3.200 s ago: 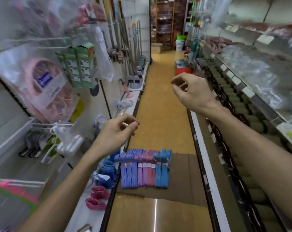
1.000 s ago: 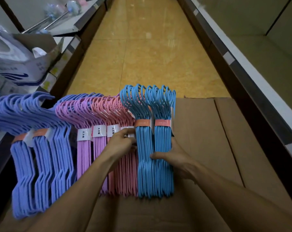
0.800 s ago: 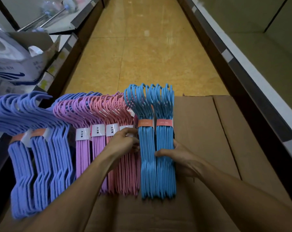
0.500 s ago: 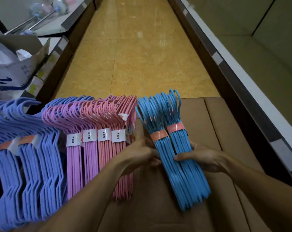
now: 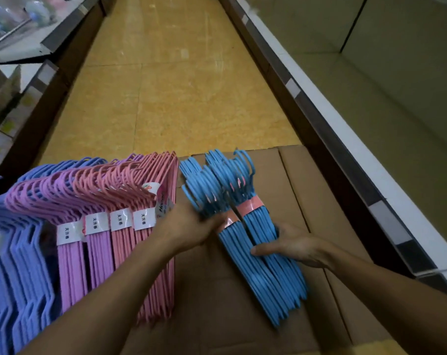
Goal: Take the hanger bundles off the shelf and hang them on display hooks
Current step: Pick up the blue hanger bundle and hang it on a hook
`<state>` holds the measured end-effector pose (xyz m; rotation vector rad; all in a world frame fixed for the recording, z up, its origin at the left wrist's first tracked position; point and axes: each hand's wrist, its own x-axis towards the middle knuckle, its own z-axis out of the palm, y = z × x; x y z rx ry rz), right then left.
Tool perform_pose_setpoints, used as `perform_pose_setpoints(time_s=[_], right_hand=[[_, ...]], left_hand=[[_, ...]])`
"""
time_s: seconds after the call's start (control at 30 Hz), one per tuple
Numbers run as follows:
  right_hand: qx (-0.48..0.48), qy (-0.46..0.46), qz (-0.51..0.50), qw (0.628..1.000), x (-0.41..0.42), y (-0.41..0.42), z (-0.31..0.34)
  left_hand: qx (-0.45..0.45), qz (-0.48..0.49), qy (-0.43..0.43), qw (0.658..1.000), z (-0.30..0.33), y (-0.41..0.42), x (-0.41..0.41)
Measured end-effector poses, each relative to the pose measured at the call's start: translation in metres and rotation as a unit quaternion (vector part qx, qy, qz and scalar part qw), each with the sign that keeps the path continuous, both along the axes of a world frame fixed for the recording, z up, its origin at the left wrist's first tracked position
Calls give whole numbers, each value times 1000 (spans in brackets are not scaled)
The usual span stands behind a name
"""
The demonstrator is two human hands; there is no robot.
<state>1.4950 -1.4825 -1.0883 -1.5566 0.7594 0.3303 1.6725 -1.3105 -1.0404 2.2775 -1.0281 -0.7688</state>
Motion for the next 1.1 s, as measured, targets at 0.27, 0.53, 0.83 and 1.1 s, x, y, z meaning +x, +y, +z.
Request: perform_pose_setpoints(time_s=[0.27, 0.53, 0.83, 1.1], right_hand=[[-221, 22, -18, 975, -2, 25, -4], [-322, 182, -36, 928, 10, 59, 1], [-424, 257, -117, 860, 35, 84, -12], [-423, 233, -138, 865, 31, 65, -7]], left_hand=[[-29, 20, -51, 998, 13, -22, -1], [-53, -9, -42, 998, 2, -39, -5], [-48, -52, -66, 995, 8, -35, -14], [-59, 4, 123, 991, 21, -39, -21]])
